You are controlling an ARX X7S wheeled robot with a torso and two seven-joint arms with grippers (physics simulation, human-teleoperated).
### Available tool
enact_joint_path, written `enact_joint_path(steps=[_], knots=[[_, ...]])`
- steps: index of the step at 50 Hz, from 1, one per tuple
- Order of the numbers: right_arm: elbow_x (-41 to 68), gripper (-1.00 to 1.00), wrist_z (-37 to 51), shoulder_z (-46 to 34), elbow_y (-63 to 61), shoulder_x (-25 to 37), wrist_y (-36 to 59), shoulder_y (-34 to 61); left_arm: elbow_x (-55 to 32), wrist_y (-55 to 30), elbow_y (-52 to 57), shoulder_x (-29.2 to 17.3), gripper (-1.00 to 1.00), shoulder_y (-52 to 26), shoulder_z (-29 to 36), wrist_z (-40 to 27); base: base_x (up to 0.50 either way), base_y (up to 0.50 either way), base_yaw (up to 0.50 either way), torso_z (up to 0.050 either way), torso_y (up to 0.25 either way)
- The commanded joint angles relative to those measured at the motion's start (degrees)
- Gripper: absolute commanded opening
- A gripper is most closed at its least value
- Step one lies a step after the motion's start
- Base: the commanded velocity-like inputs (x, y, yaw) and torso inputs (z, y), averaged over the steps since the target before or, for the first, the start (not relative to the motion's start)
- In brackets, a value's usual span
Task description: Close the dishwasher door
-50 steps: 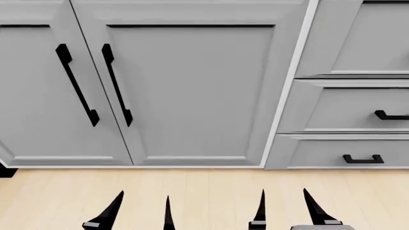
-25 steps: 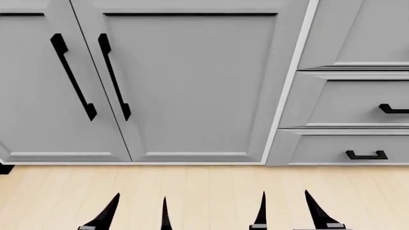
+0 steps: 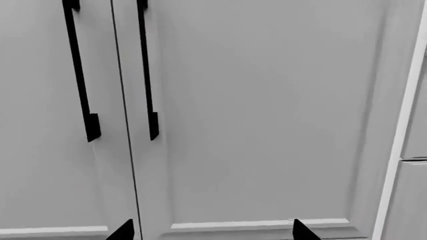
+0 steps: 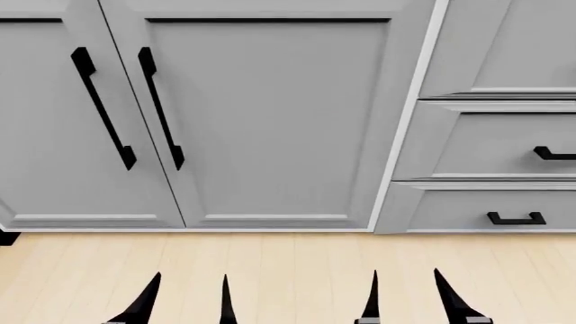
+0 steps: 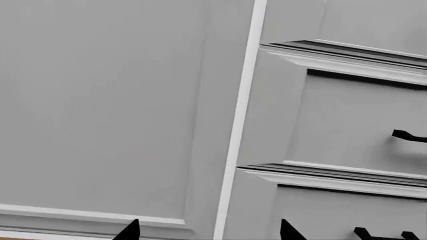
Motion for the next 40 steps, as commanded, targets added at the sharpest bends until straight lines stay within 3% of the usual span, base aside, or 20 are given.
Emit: enact_joint_path(steps=[1,8,40], knots=[[0.08,1.00,0.18,-0.40,1.01,-0.19,0.79,1.34,-2.05,1.49,-0.22,-0.49,1.00,-0.81,0.30,1.11,0.00,0.00,0.00,-0.050,0.000],[-0.36,1.00,0.23,-1.27,1.67,-0.54,1.24,2.04,-7.29,2.24,-0.61,-0.99,1.00,-1.62,-0.93,2.67,0.00,0.00,0.00,-0.050,0.000],[1.16,1.00,0.78,-0.31,2.61,0.52,-0.13,1.86,-1.75,3.39,-1.97,-0.40,1.00,-3.16,1.96,1.78,0.00,0.00,0.00,-0.050,0.000]])
